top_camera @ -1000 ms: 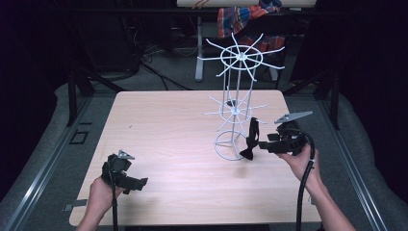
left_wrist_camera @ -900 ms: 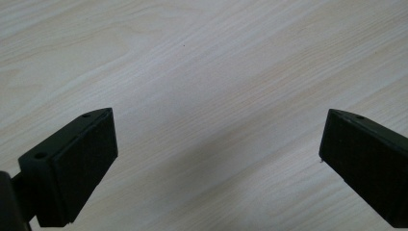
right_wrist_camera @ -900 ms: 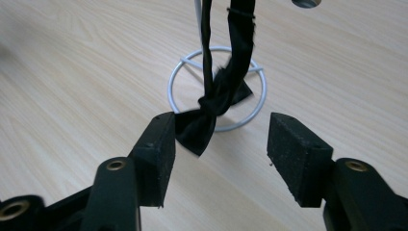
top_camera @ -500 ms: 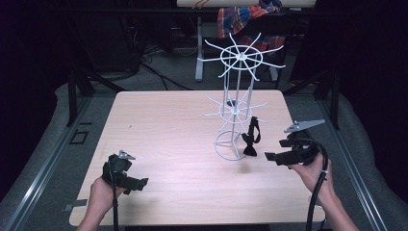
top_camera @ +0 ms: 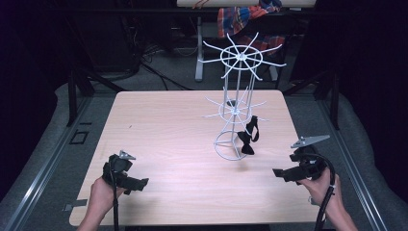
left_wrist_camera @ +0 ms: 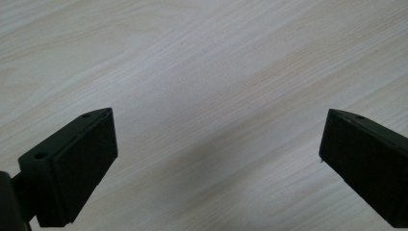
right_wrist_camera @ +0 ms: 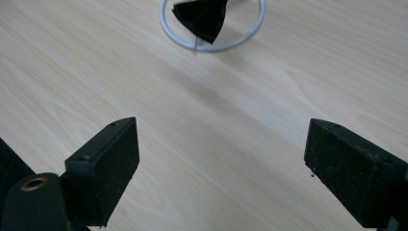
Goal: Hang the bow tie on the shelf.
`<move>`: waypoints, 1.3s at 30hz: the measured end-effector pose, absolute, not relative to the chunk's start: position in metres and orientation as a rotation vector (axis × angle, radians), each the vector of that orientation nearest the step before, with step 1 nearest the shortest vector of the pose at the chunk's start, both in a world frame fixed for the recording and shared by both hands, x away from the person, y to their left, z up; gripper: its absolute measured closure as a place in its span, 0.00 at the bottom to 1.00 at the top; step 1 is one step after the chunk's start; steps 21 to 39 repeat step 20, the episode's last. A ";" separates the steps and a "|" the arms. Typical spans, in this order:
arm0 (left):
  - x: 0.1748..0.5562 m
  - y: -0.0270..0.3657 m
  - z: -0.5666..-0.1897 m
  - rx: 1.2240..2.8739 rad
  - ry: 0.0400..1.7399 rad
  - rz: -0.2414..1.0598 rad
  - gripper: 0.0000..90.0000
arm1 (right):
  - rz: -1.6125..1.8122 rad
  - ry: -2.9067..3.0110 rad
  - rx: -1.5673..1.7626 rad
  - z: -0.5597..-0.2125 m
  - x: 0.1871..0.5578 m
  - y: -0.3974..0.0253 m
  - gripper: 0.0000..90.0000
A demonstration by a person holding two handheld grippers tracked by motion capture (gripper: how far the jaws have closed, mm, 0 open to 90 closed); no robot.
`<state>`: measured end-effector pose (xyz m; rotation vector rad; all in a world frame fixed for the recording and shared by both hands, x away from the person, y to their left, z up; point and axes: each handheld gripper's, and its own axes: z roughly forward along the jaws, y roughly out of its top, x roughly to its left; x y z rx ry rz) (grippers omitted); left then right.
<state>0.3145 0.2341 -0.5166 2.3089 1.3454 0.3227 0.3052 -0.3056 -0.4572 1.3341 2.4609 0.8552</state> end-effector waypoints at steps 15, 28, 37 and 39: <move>0.314 0.233 -0.515 2.314 1.330 0.314 0.00 | 0.684 2.570 1.381 -0.503 0.302 -0.305 0.09; 0.314 0.235 -0.515 2.309 1.338 0.318 0.00 | 0.649 2.585 1.354 -0.506 0.303 -0.304 0.10; 0.314 0.235 -0.515 2.309 1.338 0.318 0.00 | 0.649 2.585 1.354 -0.506 0.303 -0.304 0.10; 0.314 0.235 -0.515 2.309 1.338 0.318 0.00 | 0.649 2.585 1.354 -0.506 0.303 -0.304 0.10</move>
